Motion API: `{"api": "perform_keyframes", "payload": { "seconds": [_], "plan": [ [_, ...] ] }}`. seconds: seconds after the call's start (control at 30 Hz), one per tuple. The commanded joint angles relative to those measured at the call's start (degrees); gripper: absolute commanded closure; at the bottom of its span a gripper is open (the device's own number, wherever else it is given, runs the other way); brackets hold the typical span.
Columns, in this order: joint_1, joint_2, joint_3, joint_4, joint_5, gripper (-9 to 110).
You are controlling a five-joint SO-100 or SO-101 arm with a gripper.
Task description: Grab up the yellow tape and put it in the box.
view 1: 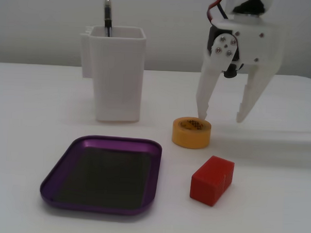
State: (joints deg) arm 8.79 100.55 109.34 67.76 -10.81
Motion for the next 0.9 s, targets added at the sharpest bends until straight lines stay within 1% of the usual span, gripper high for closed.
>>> {"api": "perform_keyframes", "payload": {
  "seconds": [0.0,0.13,0.27,0.5,0.73,0.8,0.87],
  "plan": [
    [1.1,-0.2,-1.5,-3.5,-0.4,84],
    [3.4,-0.3,-0.8,-4.5,-1.4,84],
    [3.0,-0.3,0.8,-5.1,-2.5,84],
    [2.9,-0.3,6.9,-10.0,-2.5,84],
    [2.8,-0.3,8.0,-10.4,-2.5,84],
    [2.7,-0.3,8.0,-10.4,-2.6,86],
    [2.6,-0.4,8.1,-10.1,-3.4,90]
  ]
}}
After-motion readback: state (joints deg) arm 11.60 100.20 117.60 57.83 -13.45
